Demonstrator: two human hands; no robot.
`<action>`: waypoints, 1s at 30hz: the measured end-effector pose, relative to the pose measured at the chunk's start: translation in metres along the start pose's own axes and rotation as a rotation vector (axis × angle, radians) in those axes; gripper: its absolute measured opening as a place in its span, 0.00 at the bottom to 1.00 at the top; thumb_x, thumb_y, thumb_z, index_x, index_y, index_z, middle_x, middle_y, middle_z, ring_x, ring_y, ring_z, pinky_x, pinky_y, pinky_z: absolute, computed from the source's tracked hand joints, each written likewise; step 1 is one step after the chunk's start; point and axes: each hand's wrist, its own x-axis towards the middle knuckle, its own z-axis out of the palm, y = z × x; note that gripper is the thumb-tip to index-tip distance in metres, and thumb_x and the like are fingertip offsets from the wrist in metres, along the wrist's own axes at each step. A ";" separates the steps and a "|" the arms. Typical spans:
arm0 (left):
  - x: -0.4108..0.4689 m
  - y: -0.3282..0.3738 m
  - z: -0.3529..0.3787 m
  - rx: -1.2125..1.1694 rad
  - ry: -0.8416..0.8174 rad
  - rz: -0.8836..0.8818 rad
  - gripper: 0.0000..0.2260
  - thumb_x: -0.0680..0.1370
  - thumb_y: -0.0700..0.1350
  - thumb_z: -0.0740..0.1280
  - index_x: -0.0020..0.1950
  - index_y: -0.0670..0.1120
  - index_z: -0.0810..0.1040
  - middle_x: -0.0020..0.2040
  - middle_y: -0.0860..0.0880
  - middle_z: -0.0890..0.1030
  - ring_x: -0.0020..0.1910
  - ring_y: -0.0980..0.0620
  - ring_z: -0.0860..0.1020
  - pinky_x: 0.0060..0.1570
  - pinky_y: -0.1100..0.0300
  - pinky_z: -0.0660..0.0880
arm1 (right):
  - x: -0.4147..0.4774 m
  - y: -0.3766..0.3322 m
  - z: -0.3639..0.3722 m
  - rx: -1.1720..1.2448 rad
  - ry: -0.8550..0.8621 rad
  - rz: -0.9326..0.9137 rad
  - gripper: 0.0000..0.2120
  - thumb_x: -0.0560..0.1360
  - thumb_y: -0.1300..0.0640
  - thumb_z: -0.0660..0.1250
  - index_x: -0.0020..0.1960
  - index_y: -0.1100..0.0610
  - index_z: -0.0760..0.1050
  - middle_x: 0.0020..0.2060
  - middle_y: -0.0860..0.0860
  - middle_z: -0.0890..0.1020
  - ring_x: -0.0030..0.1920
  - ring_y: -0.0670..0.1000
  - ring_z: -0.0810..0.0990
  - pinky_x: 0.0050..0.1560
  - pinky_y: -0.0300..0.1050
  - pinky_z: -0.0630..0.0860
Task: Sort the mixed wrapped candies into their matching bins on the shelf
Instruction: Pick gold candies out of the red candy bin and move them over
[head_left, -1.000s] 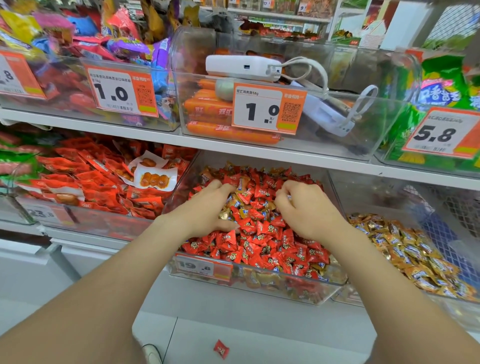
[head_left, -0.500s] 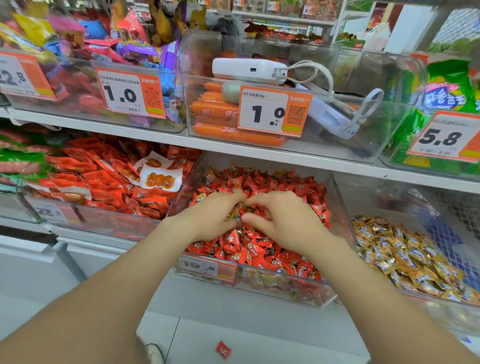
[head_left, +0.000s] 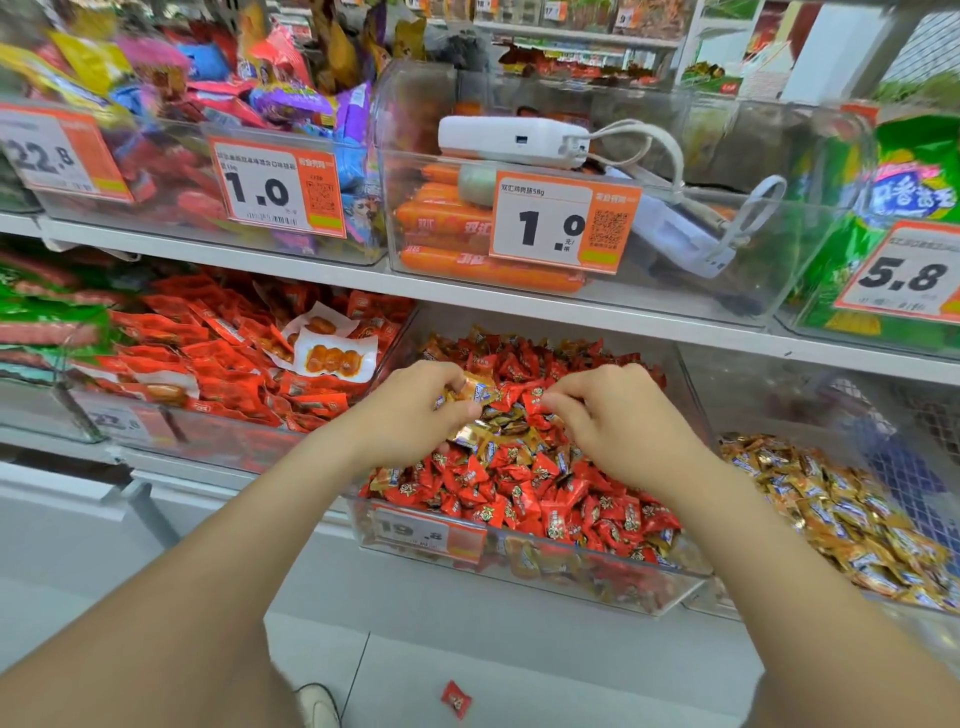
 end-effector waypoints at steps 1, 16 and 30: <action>-0.001 0.000 0.000 -0.021 0.007 -0.005 0.05 0.84 0.51 0.68 0.51 0.51 0.76 0.51 0.50 0.82 0.36 0.56 0.85 0.34 0.56 0.77 | 0.001 -0.004 0.004 -0.003 -0.025 -0.016 0.13 0.84 0.44 0.64 0.52 0.49 0.85 0.36 0.45 0.85 0.39 0.48 0.83 0.48 0.52 0.82; -0.004 -0.014 0.009 0.304 -0.196 0.095 0.19 0.80 0.56 0.72 0.70 0.57 0.76 0.56 0.56 0.71 0.60 0.53 0.70 0.62 0.55 0.70 | 0.010 -0.004 0.026 -0.059 -0.270 0.071 0.13 0.79 0.47 0.73 0.49 0.50 0.70 0.37 0.51 0.78 0.37 0.55 0.79 0.36 0.50 0.74; 0.003 -0.002 0.022 0.291 -0.156 0.209 0.13 0.78 0.57 0.74 0.51 0.52 0.74 0.48 0.54 0.76 0.49 0.53 0.74 0.49 0.52 0.74 | 0.007 -0.012 0.019 0.123 -0.096 0.050 0.13 0.83 0.50 0.65 0.41 0.48 0.81 0.25 0.46 0.77 0.24 0.45 0.73 0.31 0.37 0.66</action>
